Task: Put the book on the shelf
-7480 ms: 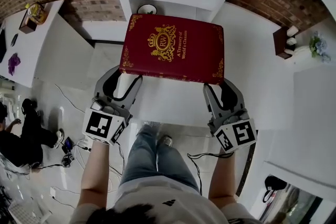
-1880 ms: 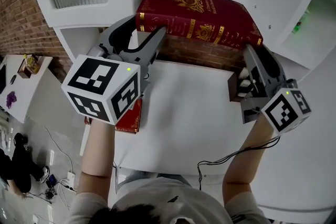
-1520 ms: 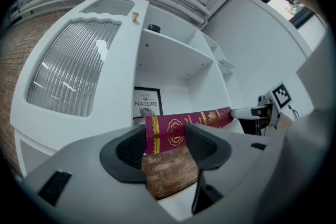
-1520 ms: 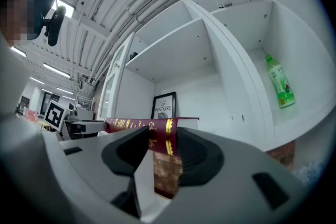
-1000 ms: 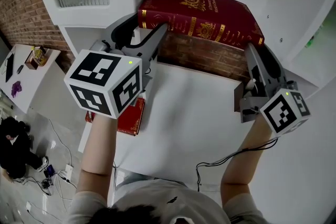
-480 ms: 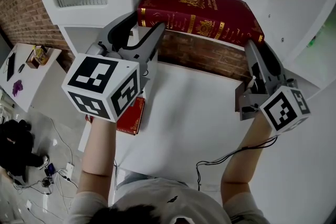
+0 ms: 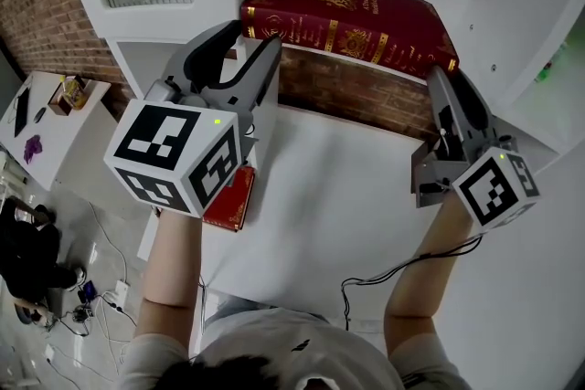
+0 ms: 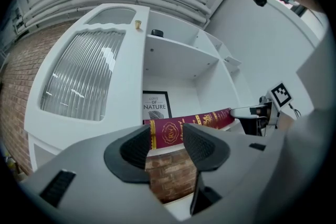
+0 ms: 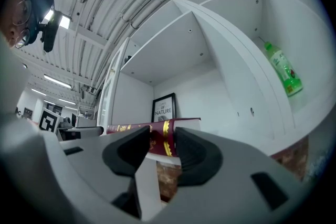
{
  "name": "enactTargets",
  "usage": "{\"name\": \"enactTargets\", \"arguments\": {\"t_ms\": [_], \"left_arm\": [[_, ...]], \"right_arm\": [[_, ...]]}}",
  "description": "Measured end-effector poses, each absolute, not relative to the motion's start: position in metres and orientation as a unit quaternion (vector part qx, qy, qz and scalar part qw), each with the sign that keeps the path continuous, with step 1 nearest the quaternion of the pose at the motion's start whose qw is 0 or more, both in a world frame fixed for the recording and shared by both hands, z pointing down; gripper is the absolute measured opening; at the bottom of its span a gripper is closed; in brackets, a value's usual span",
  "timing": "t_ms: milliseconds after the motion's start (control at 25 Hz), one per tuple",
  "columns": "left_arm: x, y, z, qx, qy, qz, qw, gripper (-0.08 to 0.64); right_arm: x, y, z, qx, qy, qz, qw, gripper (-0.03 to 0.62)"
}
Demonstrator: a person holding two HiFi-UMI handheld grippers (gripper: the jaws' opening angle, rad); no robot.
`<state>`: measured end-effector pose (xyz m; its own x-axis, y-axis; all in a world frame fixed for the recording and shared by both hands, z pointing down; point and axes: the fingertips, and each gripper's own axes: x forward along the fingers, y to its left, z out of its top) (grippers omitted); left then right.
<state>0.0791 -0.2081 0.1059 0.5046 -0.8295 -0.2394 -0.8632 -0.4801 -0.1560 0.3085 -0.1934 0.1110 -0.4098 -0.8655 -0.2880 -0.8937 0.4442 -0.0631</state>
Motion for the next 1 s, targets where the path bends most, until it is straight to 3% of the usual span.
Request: {"name": "enactTargets", "arguments": {"t_ms": [360,480,1000], "left_arm": [[0.084,-0.203,0.112,-0.866,0.481,0.062,0.123,0.192],[0.084,-0.2,0.113,-0.869,0.476,0.061,0.124,0.157],[0.087,-0.195,0.122,-0.882,0.452,0.055,0.124,0.034]], "right_arm": [[0.31,-0.189,0.11,-0.52,0.838,0.049,0.155,0.131],[0.317,-0.182,0.109,-0.534,0.828,0.049,0.164,0.094],[0.314,-0.162,0.109,-0.563,0.809,0.062,0.156,0.049]]}}
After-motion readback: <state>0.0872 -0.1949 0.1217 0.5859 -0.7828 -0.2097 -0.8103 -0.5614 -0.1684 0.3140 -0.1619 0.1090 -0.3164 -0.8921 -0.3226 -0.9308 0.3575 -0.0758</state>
